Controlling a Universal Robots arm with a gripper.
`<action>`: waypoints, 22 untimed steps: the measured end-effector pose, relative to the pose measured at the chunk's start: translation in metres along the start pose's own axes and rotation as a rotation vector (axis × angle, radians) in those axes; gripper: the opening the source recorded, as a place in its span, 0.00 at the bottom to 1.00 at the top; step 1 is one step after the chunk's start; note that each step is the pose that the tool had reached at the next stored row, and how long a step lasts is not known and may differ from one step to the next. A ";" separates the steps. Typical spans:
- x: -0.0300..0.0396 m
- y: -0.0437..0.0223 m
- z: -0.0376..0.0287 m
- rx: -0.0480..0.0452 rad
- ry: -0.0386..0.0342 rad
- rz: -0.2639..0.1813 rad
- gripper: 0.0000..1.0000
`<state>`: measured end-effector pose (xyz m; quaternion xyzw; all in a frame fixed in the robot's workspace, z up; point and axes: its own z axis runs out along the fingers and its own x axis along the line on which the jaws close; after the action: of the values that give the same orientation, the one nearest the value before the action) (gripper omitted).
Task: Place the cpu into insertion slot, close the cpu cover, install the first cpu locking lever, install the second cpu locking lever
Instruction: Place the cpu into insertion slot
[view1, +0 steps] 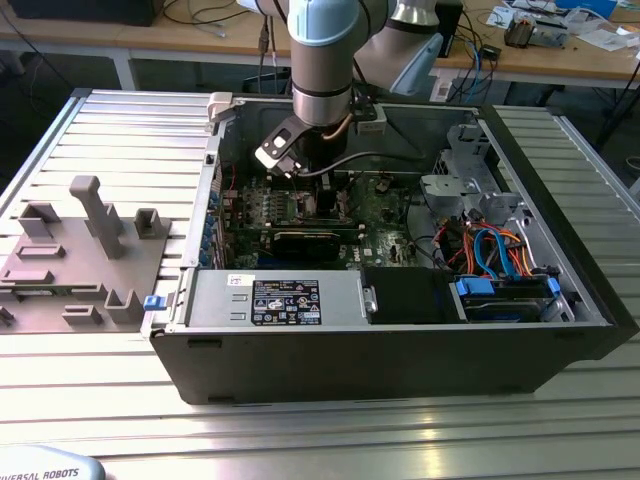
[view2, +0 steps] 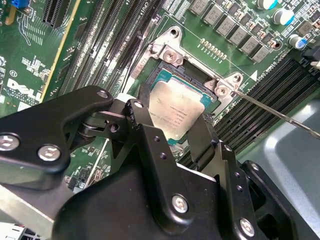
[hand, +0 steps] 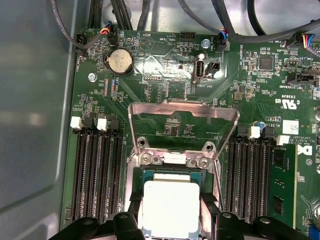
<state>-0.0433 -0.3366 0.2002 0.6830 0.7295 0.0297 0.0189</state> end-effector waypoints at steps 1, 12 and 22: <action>0.0000 0.0000 0.0000 0.0000 0.0000 0.000 0.54; 0.0002 -0.0030 -0.0002 -0.0001 -0.0009 0.014 0.54; 0.0002 -0.0031 0.0000 -0.0002 -0.0009 0.014 0.62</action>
<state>-0.0463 -0.3366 0.2000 0.6883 0.7246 0.0296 0.0191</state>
